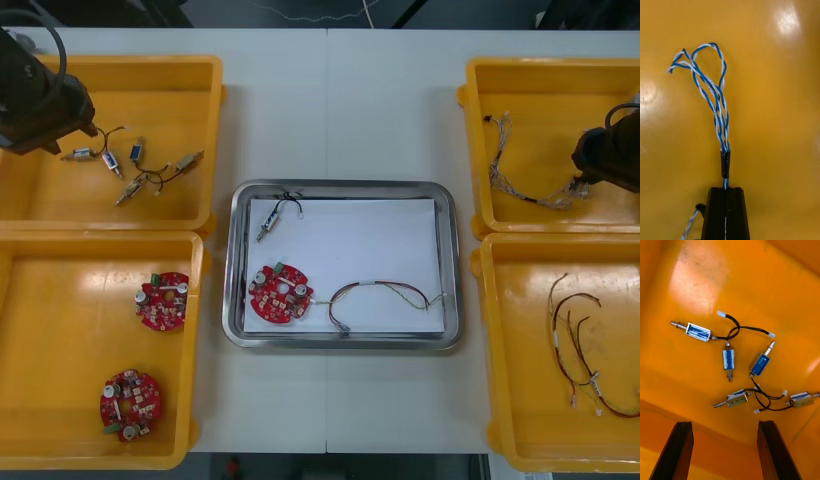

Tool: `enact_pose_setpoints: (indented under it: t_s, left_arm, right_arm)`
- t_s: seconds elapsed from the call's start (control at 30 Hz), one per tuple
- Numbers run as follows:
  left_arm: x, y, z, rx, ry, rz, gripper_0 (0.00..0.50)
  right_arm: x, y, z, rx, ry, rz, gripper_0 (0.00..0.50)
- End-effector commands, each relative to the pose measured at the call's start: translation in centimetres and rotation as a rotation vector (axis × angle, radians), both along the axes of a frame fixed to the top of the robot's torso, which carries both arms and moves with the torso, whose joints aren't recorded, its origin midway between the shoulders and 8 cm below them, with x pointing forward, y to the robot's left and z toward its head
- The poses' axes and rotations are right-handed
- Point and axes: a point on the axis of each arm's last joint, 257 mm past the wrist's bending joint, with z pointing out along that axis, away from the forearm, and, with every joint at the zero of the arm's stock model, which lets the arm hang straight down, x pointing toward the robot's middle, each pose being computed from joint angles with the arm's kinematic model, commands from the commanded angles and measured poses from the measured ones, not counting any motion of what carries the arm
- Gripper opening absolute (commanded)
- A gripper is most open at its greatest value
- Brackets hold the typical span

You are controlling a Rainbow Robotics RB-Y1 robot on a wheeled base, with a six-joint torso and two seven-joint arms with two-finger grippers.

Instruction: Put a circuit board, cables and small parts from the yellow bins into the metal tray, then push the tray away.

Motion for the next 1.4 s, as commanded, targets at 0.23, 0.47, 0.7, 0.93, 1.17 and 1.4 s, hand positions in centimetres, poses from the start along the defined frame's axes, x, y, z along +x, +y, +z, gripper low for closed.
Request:
enact_pose_setpoints:
  t_s: [0.23,0.47,0.7,0.93,1.17,1.4]
  left_arm:
    - [2.5,4.3,3.5,-0.121,-0.092,0.310,0.500]
    - [3.4,6.5,2.8,-0.131,-0.097,0.385,0.500]
    - [5.6,8.5,1.6,-0.172,-0.156,0.439,0.500]
    - [7.2,8.5,0.5,-0.209,-0.186,0.461,0.500]
    - [8.2,7.3,-0.9,-0.195,-0.195,0.450,0.500]
    - [8.7,5.3,-2.2,-0.183,-0.186,0.444,0.500]
  right_arm:
    - [-2.8,-1.7,6.8,-0.058,0.028,-0.016,0.000]
    - [-4.7,-0.4,9.7,-0.073,0.057,0.031,0.000]
    - [-6.9,1.5,11.9,-0.112,0.063,0.126,0.000]
    - [-6.2,6.2,15.6,-0.144,-0.102,0.308,0.000]
    - [-7.1,12.7,17.6,-0.207,-0.201,0.530,0.000]
    - [-9.6,20.2,17.0,-0.297,-0.235,0.790,0.000]
